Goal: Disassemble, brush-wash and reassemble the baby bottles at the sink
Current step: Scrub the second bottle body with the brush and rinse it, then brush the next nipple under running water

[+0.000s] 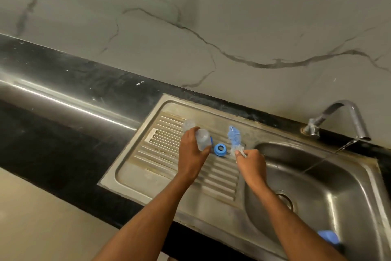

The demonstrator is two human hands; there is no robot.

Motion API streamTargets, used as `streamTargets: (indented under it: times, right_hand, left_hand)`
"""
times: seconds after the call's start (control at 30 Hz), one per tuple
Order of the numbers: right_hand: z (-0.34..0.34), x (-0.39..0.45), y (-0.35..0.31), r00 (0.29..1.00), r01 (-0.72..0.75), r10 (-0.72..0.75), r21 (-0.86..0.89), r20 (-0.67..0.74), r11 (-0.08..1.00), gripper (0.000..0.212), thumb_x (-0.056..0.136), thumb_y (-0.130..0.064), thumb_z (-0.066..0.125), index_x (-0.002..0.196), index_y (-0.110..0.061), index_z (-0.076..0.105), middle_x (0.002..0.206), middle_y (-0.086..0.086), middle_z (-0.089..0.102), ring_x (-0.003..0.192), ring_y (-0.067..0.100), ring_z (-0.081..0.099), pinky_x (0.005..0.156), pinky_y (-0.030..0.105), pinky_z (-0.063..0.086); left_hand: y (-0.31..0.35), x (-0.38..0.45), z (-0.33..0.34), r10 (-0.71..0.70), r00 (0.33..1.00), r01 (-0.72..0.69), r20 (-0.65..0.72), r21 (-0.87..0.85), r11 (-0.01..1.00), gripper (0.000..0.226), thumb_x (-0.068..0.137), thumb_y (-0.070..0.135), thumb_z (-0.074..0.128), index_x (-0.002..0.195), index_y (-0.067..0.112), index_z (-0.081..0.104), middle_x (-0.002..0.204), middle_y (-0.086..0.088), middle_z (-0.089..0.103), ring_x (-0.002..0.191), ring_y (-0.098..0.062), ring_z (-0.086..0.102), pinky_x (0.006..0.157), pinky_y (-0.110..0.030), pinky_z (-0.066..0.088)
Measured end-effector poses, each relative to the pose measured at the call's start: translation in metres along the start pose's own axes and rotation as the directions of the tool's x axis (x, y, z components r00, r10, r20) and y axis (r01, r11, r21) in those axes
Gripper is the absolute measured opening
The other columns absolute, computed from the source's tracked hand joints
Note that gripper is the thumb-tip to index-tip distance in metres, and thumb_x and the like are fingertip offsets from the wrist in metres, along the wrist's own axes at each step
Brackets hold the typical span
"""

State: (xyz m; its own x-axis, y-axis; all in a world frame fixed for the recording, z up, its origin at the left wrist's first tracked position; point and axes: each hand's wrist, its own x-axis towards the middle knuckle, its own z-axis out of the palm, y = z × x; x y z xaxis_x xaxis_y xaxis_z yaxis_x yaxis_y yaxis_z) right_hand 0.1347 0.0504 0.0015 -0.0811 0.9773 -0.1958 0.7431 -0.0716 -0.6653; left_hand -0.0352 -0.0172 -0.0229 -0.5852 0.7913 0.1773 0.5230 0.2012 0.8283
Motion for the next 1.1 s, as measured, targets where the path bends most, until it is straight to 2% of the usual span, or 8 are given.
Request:
streamTargets:
  times: [0.1, 0.2, 0.37, 0.43, 0.63, 0.9, 1.1]
  right_hand:
    - [0.004, -0.003, -0.009, 1.000, 0.005, -0.005, -0.015, -0.001, 1.000, 0.036, 0.094, -0.029, 0.063, 0.061, -0.015, 0.058, 0.054, -0.007, 0.054, 0.049, 0.005, 0.050, 0.043, 0.022, 0.031]
    - [0.009, -0.005, -0.013, 1.000, 0.007, -0.007, -0.020, -0.006, 1.000, 0.036, 0.094, -0.029, 0.064, 0.061, -0.015, 0.060, 0.054, -0.008, 0.055, 0.048, 0.006, 0.050, 0.043, 0.021, 0.035]
    - [0.017, -0.008, -0.019, 1.000, 0.010, -0.010, -0.013, 0.007, 1.000, 0.032, 0.095, -0.029, 0.062, 0.068, -0.013, 0.065, 0.056, -0.007, 0.057, 0.051, 0.004, 0.052, 0.041, 0.018, 0.032]
    - [0.021, -0.007, -0.019, 1.000, 0.010, -0.010, 0.009, 0.011, 1.000, 0.032, 0.096, -0.030, 0.062, 0.069, -0.012, 0.067, 0.059, -0.005, 0.061, 0.053, 0.008, 0.056, 0.045, 0.022, 0.035]
    - [0.027, -0.003, -0.020, 1.000, 0.010, -0.010, 0.037, 0.022, 0.999, 0.029, 0.097, -0.031, 0.061, 0.074, -0.014, 0.069, 0.061, -0.004, 0.062, 0.054, 0.009, 0.057, 0.046, 0.021, 0.034]
    - [0.029, -0.001, -0.018, 1.000, 0.006, -0.007, 0.049, 0.030, 0.999, 0.028, 0.097, -0.031, 0.061, 0.075, -0.015, 0.068, 0.062, -0.003, 0.064, 0.053, 0.008, 0.057, 0.045, 0.020, 0.036]
    - [0.027, 0.002, -0.015, 0.999, -0.001, -0.001, 0.050, 0.034, 0.999, 0.026, 0.097, -0.031, 0.061, 0.080, -0.013, 0.071, 0.064, -0.005, 0.063, 0.055, 0.007, 0.058, 0.047, 0.019, 0.036]
  left_hand:
    - [-0.012, 0.001, -0.005, 0.001, 1.000, -0.001, 0.002, 0.000, 1.000, 0.065, 0.078, 0.033, 0.082, 0.133, 0.025, 0.050, 0.128, 0.004, 0.058, 0.111, -0.009, 0.053, 0.094, -0.021, 0.043]
    - [-0.024, 0.000, -0.009, -0.003, 1.000, 0.003, -0.004, 0.015, 1.000, 0.065, 0.078, 0.033, 0.082, 0.134, 0.024, 0.050, 0.127, 0.005, 0.058, 0.111, -0.010, 0.053, 0.095, -0.026, 0.047]
    - [-0.040, 0.001, -0.017, -0.006, 1.000, 0.006, -0.012, 0.019, 1.000, 0.060, 0.078, 0.029, 0.080, 0.131, 0.019, 0.053, 0.121, 0.003, 0.058, 0.107, -0.013, 0.054, 0.093, -0.028, 0.048]
    - [-0.045, 0.003, -0.018, -0.012, 1.000, 0.012, -0.012, 0.037, 0.999, 0.058, 0.078, 0.027, 0.080, 0.129, 0.019, 0.054, 0.119, 0.003, 0.058, 0.106, -0.014, 0.054, 0.093, -0.029, 0.047]
    - [-0.056, 0.003, -0.017, -0.027, 1.000, 0.028, -0.003, 0.052, 0.998, 0.059, 0.075, 0.020, 0.081, 0.128, 0.018, 0.055, 0.118, 0.003, 0.055, 0.107, -0.015, 0.051, 0.091, -0.025, 0.043]
    - [-0.058, 0.004, -0.015, -0.053, 0.999, 0.053, -0.008, 0.078, 0.996, 0.065, 0.074, 0.026, 0.082, 0.131, 0.020, 0.051, 0.120, 0.006, 0.053, 0.107, -0.011, 0.049, 0.090, -0.024, 0.044]
    - [-0.055, 0.005, -0.017, -0.039, 0.999, 0.042, -0.030, 0.104, 0.994, 0.067, 0.072, 0.033, 0.082, 0.130, 0.021, 0.050, 0.116, 0.006, 0.053, 0.102, -0.010, 0.048, 0.087, -0.033, 0.051]
